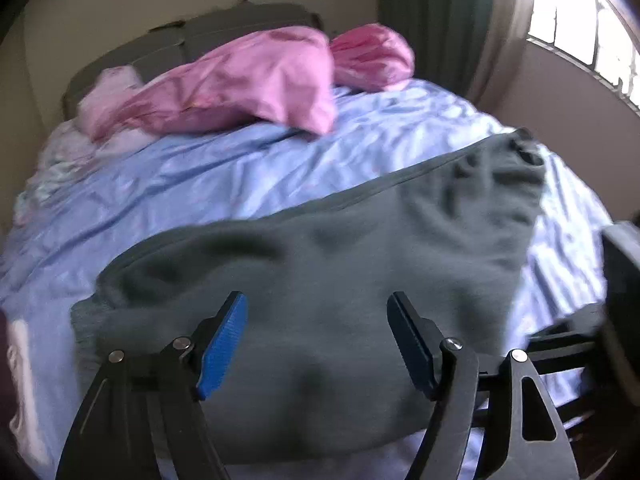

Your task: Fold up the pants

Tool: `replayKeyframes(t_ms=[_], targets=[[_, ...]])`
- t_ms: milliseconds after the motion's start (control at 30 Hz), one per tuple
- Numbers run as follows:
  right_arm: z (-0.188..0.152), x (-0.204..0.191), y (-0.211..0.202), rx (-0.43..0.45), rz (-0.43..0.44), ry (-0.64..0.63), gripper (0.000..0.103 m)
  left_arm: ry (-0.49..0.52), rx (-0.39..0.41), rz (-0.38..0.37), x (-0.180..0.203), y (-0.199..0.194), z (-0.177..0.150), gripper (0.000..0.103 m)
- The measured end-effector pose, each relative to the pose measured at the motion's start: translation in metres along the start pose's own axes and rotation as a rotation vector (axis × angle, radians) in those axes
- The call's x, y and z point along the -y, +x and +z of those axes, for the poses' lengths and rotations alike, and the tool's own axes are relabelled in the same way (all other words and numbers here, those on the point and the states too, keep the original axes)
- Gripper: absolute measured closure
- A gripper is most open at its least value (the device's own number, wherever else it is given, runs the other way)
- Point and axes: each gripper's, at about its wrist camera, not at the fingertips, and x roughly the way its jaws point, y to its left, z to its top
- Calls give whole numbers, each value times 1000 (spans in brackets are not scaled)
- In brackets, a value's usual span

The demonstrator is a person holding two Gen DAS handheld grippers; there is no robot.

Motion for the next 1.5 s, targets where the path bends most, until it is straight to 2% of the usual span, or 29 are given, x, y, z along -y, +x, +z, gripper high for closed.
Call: replayKeyframes(t_ms=[67,167,233,333,400,500,533,567,600,700,767,833,900,933,1000,1033,1067,1100,1167,1300,1333,1367,1400,1500], targets=[[-13,-12,-3,-26,-35,-1,85,-11,-52,68,-6,11,-13,30],[-24,-4,13,-92,-36,55,85,-69,-138,85,-17,34,-36,30],[-27,4,27,-128,-43,101,85,-59,-139,115,-13,43,-48,30],[-30,-1,34,-150,-86,90,85,-56,-134,158,-7,45,-49,30],[-30,-4,34,-161,-108,83,85,-53,-125,155,-6,39,-46,30],[-25,-12,28,-184,-164,83,73,-75,-27,152,-14,-1,-46,29],[-24,-15,24,-200,-181,85,55,-96,15,136,-23,-20,-48,28],[-24,-21,16,-200,-197,79,41,-117,42,130,-30,-32,-50,21],[-23,-29,6,-178,-212,65,40,-158,79,131,-43,-48,-53,15],[-3,-53,-20,-99,-284,5,40,-258,136,161,-86,-72,-61,14],[21,-57,-27,-30,-364,-5,30,-320,133,198,-117,-71,-67,16],[51,-55,-25,64,-471,0,29,-433,117,166,-151,-62,-71,20],[80,-49,-8,111,-535,22,29,-507,90,112,-170,-51,-76,26],[89,-45,2,113,-536,38,29,-535,70,84,-177,-42,-78,27],[103,-34,25,89,-535,62,31,-572,36,52,-181,-29,-82,37],[109,-30,38,73,-551,78,35,-573,20,37,-182,-21,-84,40],[110,-26,48,60,-560,83,41,-566,16,32,-177,-17,-87,51],[113,-20,63,36,-567,95,45,-560,15,24,-176,-14,-88,72],[117,-9,81,17,-556,131,48,-567,-15,71,-177,-8,-94,80],[114,7,112,-57,-567,181,48,-566,-30,91,-182,-10,-101,90],[114,12,121,-77,-567,199,48,-555,-36,123,-182,-10,-101,95],[115,16,129,-90,-568,217,48,-530,-66,213,-181,-8,-101,101],[116,18,135,-100,-575,227,47,-518,-98,271,-183,-4,-105,101],[120,19,141,-117,-594,210,47,-580,-158,262,-199,3,-126,101]])
